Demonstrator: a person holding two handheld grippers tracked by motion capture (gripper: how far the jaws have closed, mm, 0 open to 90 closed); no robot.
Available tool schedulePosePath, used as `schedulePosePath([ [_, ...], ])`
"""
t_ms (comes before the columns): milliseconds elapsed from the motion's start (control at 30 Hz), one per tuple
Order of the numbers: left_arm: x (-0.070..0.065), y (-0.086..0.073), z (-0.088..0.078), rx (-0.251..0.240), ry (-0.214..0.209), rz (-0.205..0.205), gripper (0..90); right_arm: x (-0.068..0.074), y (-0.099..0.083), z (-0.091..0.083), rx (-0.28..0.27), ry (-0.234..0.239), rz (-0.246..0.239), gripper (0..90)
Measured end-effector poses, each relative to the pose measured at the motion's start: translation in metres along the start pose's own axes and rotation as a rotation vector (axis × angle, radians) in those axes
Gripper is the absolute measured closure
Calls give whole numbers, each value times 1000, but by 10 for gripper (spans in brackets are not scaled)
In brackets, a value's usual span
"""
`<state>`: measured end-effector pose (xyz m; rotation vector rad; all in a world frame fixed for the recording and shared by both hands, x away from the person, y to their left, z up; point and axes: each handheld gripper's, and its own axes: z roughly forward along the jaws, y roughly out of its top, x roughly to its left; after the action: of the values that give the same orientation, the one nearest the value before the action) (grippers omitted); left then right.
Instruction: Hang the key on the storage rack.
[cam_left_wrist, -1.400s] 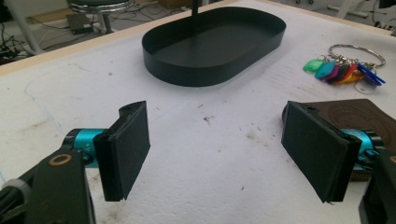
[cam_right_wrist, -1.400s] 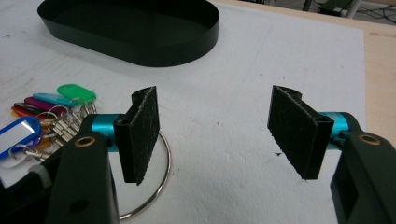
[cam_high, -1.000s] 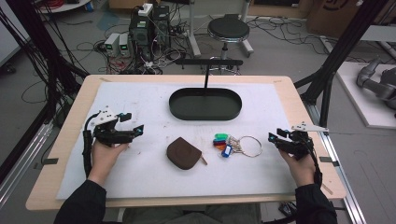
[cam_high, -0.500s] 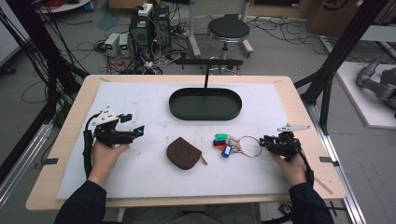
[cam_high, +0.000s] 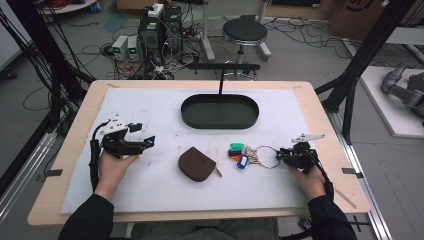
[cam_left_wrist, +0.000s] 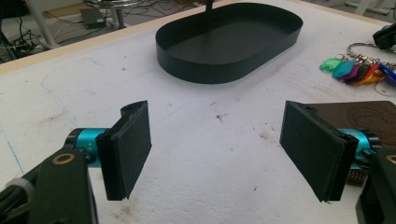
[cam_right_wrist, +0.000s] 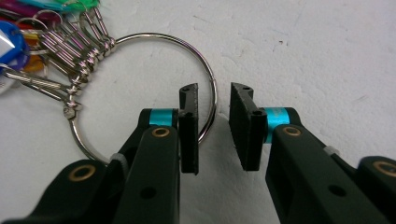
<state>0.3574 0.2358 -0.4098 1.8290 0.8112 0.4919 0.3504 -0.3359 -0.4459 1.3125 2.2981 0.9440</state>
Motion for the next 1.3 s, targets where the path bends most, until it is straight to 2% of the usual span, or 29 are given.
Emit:
schedulePosePath([
  [200,-1,-1,0,8,0,2,248,7,1,1,1,-40,-54,840],
  [300,-2,-2,0,10,0,-1,247,9,1,1,0,-54,-59,854],
  [467,-3,-3,-2,8,2,2,247,8,1,1,-17,-49,-31,870],
  [633,-4,-4,-4,5,3,-3,248,6,2,-7,-98,-44,0,873],
  [700,-4,-4,-4,5,4,-2,248,5,3,-11,-139,-31,27,873],
  [800,-4,-4,-4,6,3,-1,249,4,3,-16,-193,-15,42,873],
  [967,-3,-4,-4,3,4,-5,249,8,5,-21,-272,25,36,873],
  [1200,-4,-4,-2,5,0,-1,249,12,6,-24,-326,145,71,870],
  [1300,-4,-4,-2,5,-2,1,249,14,6,-23,-327,160,66,870],
])
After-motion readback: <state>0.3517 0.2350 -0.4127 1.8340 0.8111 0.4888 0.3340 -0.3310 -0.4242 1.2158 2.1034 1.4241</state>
